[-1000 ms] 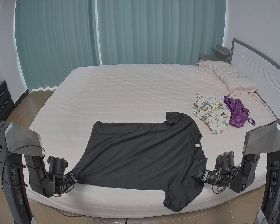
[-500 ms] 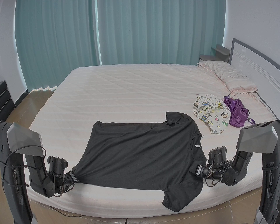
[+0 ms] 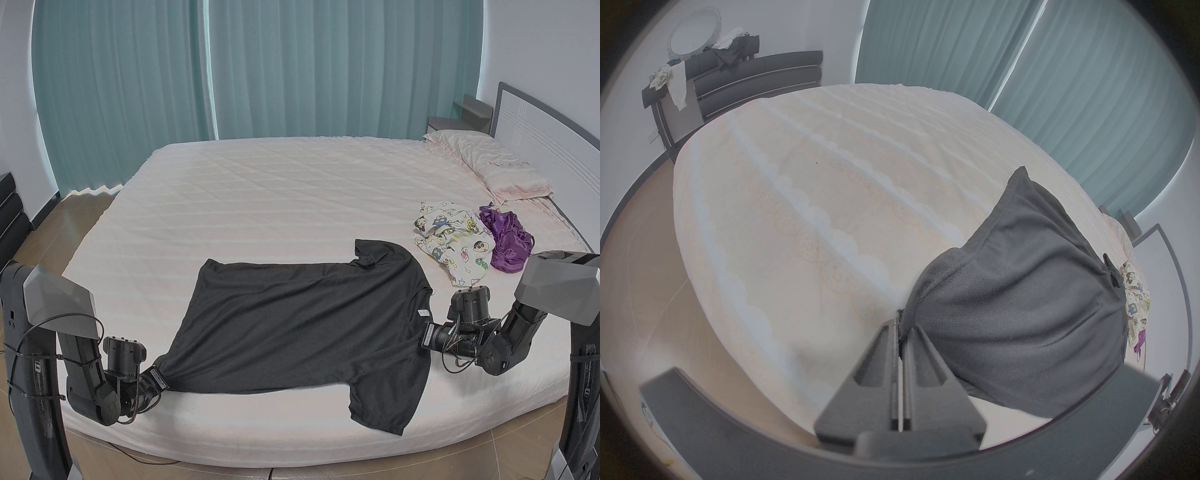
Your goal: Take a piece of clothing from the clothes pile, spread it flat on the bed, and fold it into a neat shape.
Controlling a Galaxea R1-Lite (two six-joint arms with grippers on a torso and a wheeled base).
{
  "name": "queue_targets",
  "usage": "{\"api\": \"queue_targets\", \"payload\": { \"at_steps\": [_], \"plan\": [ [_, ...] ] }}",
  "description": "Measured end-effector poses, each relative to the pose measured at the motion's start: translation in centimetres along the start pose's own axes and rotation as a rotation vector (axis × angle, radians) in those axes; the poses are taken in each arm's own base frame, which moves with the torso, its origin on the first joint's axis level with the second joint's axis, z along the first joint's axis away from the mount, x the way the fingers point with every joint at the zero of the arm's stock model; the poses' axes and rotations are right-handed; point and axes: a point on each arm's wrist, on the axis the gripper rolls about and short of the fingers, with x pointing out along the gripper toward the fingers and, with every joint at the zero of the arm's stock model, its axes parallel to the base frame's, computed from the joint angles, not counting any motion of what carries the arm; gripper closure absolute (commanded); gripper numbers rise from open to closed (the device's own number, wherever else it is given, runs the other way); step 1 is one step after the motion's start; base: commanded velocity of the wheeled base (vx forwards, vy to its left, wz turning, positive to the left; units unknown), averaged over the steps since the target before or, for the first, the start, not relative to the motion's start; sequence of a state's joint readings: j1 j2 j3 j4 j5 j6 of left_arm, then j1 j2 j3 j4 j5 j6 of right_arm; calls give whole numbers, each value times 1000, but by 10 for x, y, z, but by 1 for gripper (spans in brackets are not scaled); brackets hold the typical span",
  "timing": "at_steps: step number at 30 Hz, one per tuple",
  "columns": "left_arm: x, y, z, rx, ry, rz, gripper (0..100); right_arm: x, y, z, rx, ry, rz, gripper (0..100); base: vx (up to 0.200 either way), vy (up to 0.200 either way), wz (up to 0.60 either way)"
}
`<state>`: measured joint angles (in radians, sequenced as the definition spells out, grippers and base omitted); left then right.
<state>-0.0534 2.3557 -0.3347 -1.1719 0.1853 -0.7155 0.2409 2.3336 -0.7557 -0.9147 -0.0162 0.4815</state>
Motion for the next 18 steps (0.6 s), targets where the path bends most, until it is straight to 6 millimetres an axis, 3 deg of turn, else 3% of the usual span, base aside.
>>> {"api": "queue_targets", "payload": {
  "at_steps": [6,7,18],
  "plan": [
    [2,1,-2,0,-3,-5,100,8,5,12,-21,-42,17,100,0,0,0],
    [3,1,-3,1,-2,-5,100,10,5,12,-28,-44,19,0,0,0,0],
    [5,2,-5,1,4,-1,100,25,-6,10,-33,-57,-34,0,0,0,0]
  ]
}}
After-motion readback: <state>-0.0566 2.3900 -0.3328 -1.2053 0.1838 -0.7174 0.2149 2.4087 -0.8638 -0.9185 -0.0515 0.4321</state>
